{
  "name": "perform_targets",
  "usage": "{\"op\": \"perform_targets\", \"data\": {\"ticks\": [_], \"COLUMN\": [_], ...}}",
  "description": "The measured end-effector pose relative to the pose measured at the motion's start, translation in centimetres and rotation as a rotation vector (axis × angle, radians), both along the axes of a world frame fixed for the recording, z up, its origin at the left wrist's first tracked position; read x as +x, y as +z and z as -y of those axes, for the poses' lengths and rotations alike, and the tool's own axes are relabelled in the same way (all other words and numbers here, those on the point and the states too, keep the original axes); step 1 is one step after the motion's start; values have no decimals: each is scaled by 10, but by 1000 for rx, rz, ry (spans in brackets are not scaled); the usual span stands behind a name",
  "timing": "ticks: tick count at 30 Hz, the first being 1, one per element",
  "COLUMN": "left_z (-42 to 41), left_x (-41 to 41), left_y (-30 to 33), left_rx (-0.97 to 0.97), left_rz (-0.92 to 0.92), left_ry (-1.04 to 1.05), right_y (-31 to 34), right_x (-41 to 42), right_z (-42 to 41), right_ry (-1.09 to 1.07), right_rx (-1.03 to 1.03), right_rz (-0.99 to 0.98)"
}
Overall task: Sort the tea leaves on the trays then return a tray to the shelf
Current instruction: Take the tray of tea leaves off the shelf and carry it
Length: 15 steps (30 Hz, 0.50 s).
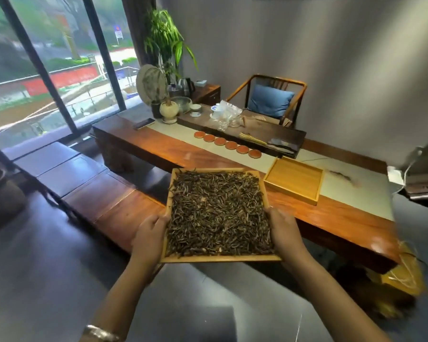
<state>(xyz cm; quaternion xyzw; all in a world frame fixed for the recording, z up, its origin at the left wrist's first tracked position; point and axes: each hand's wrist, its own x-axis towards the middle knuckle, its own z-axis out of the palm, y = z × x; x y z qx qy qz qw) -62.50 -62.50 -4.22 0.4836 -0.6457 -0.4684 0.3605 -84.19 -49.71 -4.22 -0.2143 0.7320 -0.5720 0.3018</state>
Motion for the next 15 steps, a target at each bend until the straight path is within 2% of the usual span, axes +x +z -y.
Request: {"op": "perform_targets", "data": {"ticks": [6, 10, 15], "left_z": [68, 117, 163], "left_x": [-61, -107, -159], "left_y": [-13, -15, -23], "left_rx": [-86, 5, -32], "left_rz": [185, 91, 94], "left_ry": [-249, -392, -531], "right_y": [-6, -9, -17], "right_x": [-35, -56, -78], "right_z": [23, 44, 64], "right_ry": [-193, -336, -520], "right_rx": [15, 32, 40], "right_rz": [18, -1, -39]}}
